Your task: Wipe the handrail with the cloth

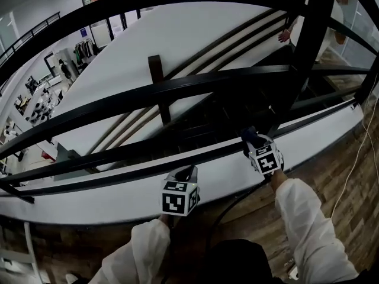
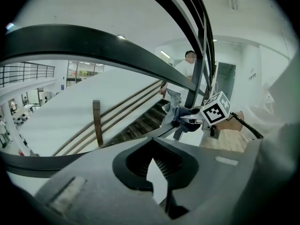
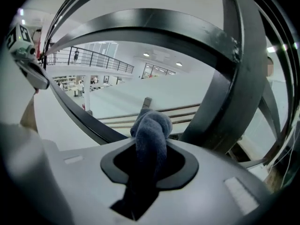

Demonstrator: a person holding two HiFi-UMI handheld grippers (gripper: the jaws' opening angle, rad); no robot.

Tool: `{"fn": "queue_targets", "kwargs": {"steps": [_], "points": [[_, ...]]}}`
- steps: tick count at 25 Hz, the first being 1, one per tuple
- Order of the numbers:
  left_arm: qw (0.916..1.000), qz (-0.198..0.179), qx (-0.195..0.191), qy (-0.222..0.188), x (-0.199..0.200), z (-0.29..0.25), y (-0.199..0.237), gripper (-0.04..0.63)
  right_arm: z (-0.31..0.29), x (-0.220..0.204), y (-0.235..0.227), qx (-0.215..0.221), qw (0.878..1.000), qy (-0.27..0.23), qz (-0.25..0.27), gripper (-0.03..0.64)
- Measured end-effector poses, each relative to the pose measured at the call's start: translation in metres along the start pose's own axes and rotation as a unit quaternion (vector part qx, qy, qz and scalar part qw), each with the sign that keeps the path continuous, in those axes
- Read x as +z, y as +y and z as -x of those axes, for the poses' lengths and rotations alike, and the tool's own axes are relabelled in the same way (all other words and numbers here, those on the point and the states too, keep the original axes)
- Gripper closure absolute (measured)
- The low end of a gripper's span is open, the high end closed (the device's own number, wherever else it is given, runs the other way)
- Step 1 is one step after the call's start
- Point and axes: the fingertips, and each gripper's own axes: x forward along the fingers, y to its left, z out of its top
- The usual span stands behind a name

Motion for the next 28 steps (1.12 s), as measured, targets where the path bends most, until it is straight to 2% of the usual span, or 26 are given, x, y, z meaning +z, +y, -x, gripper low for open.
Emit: {"fn": "queue_targets", "kwargs": {"steps": [4,8,13,18,20,24,28], "points": [[1.0000,0.003,-0.008,-0.003,-0.009,0.034,0.031,0.592,0.001,-0.003,-0.009,-0.053,0.998,0.025,0.011,0.523],[0.9999,-0.001,0.009,-0.013,-0.017,0.074,0.085,0.592,0.013,0.019,0.019,-0.069,0.998,0.003,-0.009,0.523],[0.9995,0.009,0.021,-0.021,-0.018,0.144,0.142,0.593,0.041,0.078,0.115,-0.030,0.999,-0.003,-0.028,0.523],[0.9997,0.019,0.008,-0.014,-0.013,0.220,0.170,0.592,0.096,0.132,0.232,0.027,0.999,-0.003,-0.016,0.525],[0.9998,0.013,0.004,-0.012,-0.002,0.255,0.173,0.592,0.130,0.159,0.267,0.045,0.999,-0.002,-0.014,0.525],[0.9995,-0.028,0.011,-0.012,0.029,0.336,0.184,0.592,0.205,0.221,0.336,0.072,0.997,-0.022,-0.030,0.525],[0.9987,-0.026,0.030,-0.032,0.073,0.418,0.183,0.592,0.275,0.284,0.379,0.089,0.995,-0.040,-0.033,0.525]]}}
